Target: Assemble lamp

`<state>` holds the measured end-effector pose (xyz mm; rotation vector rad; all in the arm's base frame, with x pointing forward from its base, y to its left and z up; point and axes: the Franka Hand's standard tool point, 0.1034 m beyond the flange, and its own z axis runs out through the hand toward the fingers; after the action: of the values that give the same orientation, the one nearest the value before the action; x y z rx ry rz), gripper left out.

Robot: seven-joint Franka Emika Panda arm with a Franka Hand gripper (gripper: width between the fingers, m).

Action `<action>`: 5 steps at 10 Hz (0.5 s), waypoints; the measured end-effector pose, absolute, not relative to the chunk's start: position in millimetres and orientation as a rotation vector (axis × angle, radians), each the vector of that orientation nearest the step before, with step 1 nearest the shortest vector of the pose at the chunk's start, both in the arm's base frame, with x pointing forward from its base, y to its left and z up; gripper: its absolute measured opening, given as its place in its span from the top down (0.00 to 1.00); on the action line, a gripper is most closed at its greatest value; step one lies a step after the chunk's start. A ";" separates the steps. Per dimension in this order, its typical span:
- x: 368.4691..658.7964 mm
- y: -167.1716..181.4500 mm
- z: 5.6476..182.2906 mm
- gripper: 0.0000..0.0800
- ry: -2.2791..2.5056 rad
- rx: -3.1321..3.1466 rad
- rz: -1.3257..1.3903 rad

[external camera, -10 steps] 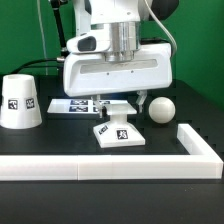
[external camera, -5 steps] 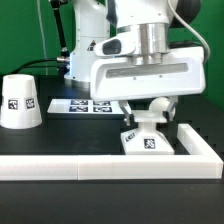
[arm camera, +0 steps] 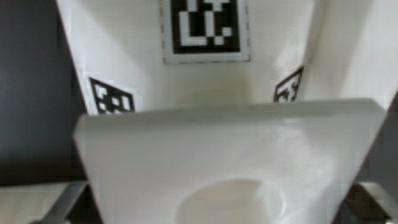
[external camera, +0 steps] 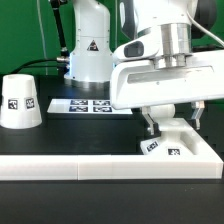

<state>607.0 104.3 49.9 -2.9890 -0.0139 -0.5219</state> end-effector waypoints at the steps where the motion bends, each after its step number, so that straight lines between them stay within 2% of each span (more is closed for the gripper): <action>1: 615.2 104.4 51.1 0.33 -0.025 -2.980 -0.583; 5: 618.1 104.0 52.4 0.33 -0.088 -2.984 -0.627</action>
Offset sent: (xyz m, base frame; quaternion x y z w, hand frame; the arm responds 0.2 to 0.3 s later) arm 0.0000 0.0000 0.0000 0.0000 0.0000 0.0000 1.0000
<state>618.1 104.0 52.4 -2.9836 -0.0884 -0.6267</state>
